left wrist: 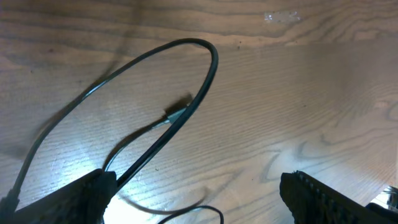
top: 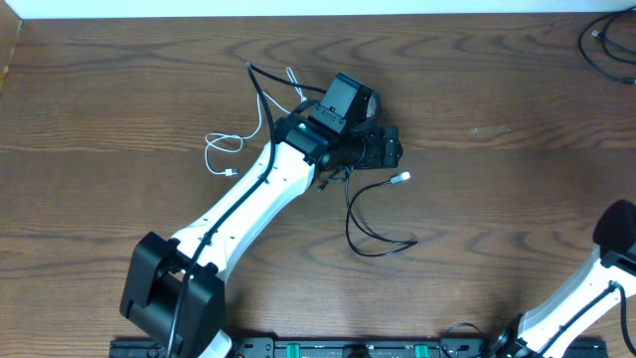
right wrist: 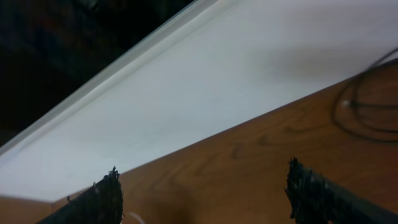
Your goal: Untangle cables
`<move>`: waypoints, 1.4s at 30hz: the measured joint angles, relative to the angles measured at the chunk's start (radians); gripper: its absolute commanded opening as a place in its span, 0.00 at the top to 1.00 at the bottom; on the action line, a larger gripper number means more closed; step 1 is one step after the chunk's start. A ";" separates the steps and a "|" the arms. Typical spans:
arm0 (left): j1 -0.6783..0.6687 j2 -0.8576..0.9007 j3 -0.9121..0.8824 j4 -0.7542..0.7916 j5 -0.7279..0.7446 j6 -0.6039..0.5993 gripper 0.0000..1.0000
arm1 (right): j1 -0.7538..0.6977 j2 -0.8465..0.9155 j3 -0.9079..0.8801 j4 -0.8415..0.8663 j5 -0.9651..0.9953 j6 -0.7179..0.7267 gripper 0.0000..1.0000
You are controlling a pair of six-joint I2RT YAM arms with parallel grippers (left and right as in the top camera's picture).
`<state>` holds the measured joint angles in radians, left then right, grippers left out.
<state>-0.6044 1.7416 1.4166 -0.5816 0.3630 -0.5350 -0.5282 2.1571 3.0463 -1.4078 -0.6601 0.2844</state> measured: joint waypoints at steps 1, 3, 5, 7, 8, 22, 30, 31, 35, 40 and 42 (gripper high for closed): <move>0.000 0.002 0.000 0.005 0.000 0.000 0.09 | 0.017 0.000 0.000 -0.005 -0.001 0.000 0.18; 0.000 -0.001 0.000 0.006 0.002 0.006 0.09 | 0.049 0.000 0.000 -0.014 -0.003 0.000 0.18; 0.000 -0.005 0.000 0.005 0.006 0.033 0.09 | 0.089 0.000 0.000 -0.026 -0.004 0.000 0.18; 0.002 -0.020 0.000 -0.002 0.007 0.073 0.08 | 0.125 0.000 0.000 -0.045 -0.006 0.000 0.17; 0.005 -0.036 0.000 -0.013 0.005 0.101 0.08 | 0.147 0.000 0.000 -0.056 -0.006 -0.001 0.17; -0.032 -0.241 0.012 -0.212 -0.349 0.330 0.07 | 0.297 0.000 0.000 -0.216 0.089 -0.023 0.01; 0.035 -0.499 0.011 -0.227 -0.498 0.334 0.07 | 0.443 0.000 -0.039 -0.286 0.132 -0.051 0.01; 0.049 -0.563 0.012 -0.235 -0.521 0.334 0.07 | 0.474 0.000 -0.054 -0.286 0.148 -0.055 0.01; 0.097 -0.809 0.019 -0.294 -0.601 0.334 0.07 | 0.592 0.001 -0.115 -0.287 0.259 -0.063 0.01; 0.111 -1.025 0.031 -0.396 -0.637 0.333 0.07 | 0.698 0.002 -0.143 -0.288 0.383 -0.067 0.01; 0.112 -1.080 0.031 -0.431 -0.643 0.333 0.07 | 0.724 -0.010 -0.152 -0.288 0.409 -0.069 0.01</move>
<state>-0.4927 0.6617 1.4475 -1.0130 -0.2798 -0.2024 0.1959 2.1475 2.8941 -1.6955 -0.2516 0.2157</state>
